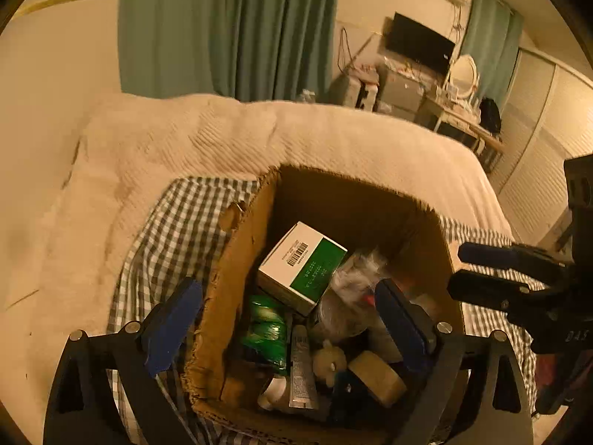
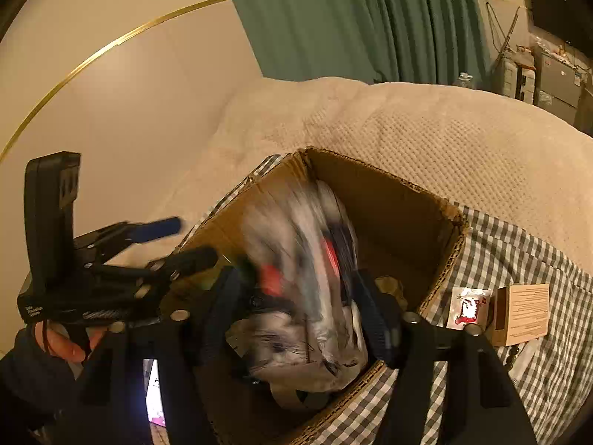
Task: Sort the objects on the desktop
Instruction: 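Carry the green packet and tissue pack into the cardboard box and release both, then grasp the beige paper box with the left tool while the right tool grasps the clear comb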
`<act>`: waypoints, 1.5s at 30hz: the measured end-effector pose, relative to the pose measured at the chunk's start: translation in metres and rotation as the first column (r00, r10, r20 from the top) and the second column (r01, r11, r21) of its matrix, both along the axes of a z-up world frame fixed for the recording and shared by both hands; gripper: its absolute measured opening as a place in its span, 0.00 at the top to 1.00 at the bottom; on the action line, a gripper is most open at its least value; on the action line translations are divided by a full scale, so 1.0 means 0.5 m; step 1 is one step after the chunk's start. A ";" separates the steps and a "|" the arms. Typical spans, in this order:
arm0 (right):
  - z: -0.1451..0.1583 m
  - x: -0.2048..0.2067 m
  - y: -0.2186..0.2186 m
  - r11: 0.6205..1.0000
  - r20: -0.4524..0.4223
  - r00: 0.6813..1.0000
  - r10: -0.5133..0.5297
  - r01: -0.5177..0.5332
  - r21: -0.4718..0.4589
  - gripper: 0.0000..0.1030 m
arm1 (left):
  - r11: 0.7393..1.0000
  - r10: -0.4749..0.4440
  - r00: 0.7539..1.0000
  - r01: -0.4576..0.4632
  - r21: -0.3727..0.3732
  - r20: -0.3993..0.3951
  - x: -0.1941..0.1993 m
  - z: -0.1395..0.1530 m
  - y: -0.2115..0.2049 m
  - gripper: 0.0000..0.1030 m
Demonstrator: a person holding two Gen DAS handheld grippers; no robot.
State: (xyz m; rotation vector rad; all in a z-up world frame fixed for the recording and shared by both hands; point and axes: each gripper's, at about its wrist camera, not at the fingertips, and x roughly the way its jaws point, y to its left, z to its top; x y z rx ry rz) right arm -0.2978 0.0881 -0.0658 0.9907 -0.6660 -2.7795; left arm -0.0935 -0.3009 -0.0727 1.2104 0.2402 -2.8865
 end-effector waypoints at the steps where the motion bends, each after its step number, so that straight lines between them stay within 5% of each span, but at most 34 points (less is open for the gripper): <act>1: 0.003 0.000 -0.003 1.000 -0.004 1.000 0.000 0.000 -0.002 0.35 | 1.000 0.008 1.000 -0.008 0.005 0.008 0.003 0.005 -0.001 0.06; 11: 0.075 0.105 0.024 0.998 -0.043 0.998 -0.051 0.052 0.032 0.35 | 0.999 0.015 0.999 -0.016 -0.041 -0.037 0.072 0.095 0.070 0.06; 22: 0.132 0.341 0.097 0.976 -0.070 0.979 -0.190 0.196 0.092 0.35 | 0.998 -0.068 0.995 0.068 -0.007 -0.069 0.110 0.153 0.304 0.02; 30: 0.071 0.473 0.193 0.949 -0.025 0.954 -0.299 0.300 0.100 0.35 | 0.993 -0.115 0.993 0.114 0.036 0.037 0.057 0.054 0.492 0.02; 34: -0.005 0.504 0.253 0.935 0.025 0.938 -0.345 0.341 0.095 0.35 | 0.992 -0.125 0.989 0.126 -0.009 0.081 0.007 -0.027 0.557 0.02; 38: -0.079 0.519 0.302 0.931 0.069 0.930 -0.361 0.355 0.088 0.35 | 0.990 -0.123 0.986 0.130 -0.053 0.111 -0.046 -0.108 0.579 0.02; 45: -0.222 0.494 0.382 0.931 0.174 0.914 -0.366 0.359 0.071 0.35 | 0.990 -0.140 0.982 0.141 0.002 0.125 -0.173 -0.217 0.577 0.02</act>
